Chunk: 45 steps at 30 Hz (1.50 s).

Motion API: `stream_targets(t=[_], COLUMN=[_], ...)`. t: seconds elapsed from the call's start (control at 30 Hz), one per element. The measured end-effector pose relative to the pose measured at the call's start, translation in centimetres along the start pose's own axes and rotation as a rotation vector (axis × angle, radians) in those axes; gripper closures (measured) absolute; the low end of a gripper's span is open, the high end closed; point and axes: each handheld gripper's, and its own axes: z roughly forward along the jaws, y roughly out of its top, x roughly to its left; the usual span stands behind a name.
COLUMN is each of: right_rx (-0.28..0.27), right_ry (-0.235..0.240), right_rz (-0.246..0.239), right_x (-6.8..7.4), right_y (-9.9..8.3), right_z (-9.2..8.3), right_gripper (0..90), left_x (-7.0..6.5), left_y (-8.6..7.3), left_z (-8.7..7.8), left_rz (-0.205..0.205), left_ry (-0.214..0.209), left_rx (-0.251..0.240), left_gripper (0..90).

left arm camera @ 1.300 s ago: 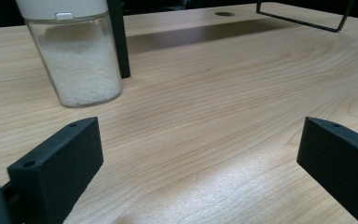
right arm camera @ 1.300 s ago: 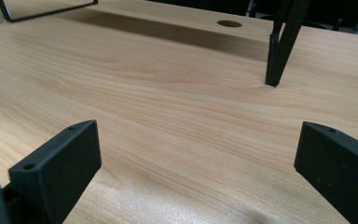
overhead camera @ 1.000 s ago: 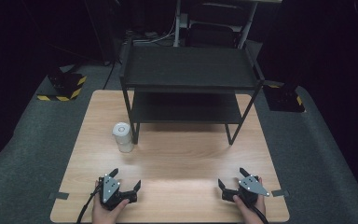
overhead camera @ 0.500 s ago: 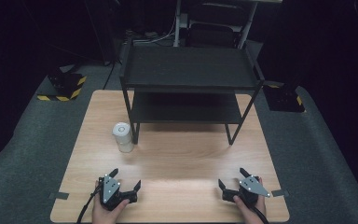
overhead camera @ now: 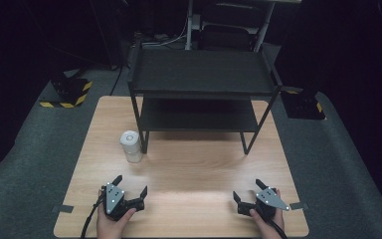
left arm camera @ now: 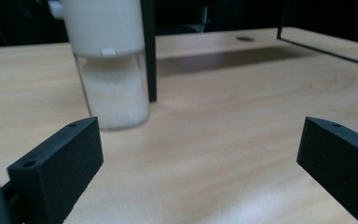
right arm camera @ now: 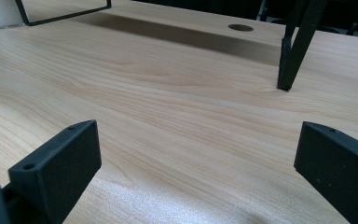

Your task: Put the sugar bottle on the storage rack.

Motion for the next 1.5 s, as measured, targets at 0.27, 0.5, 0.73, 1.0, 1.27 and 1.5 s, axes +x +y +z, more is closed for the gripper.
stream_targets(t=[0.27, 0.5, 0.73, 1.0, 1.27, 1.5], right_rx=[-0.001, -0.003, -0.006, -0.014, -0.019, -0.024], right_ry=[0.002, 0.002, 0.003, 0.012, 0.017, 0.021], right_rz=[-0.002, 0.000, 0.003, -0.013, -0.016, -0.015], right_x=[0.0, 0.0, 0.0, -0.1, -0.2, -0.3], right_y=[0.0, -0.1, -0.1, -0.3, -0.3, -0.4], right_z=[0.0, 0.0, -0.1, -0.1, -0.1, -0.2], right_gripper=[0.2, 0.2, 0.1, 0.1, 0.1, 0.2], left_x=[-0.2, -0.1, 0.4, 0.8, 0.5, 0.4], left_y=[1.2, 2.0, 2.5, 2.9, 3.4, 3.3], left_z=[0.7, 2.5, 4.9, 7.4, 9.5, 10.7], left_rz=[0.011, 0.007, -0.009, -0.026, -0.030, -0.060], left_ry=[0.052, 0.103, 0.140, 0.164, 0.198, 0.235], left_rx=[-0.039, -0.047, -0.037, -0.027, -0.029, -0.041], left_gripper=[0.5, 0.5, 0.7, 3.0, 7.6, 20.1])
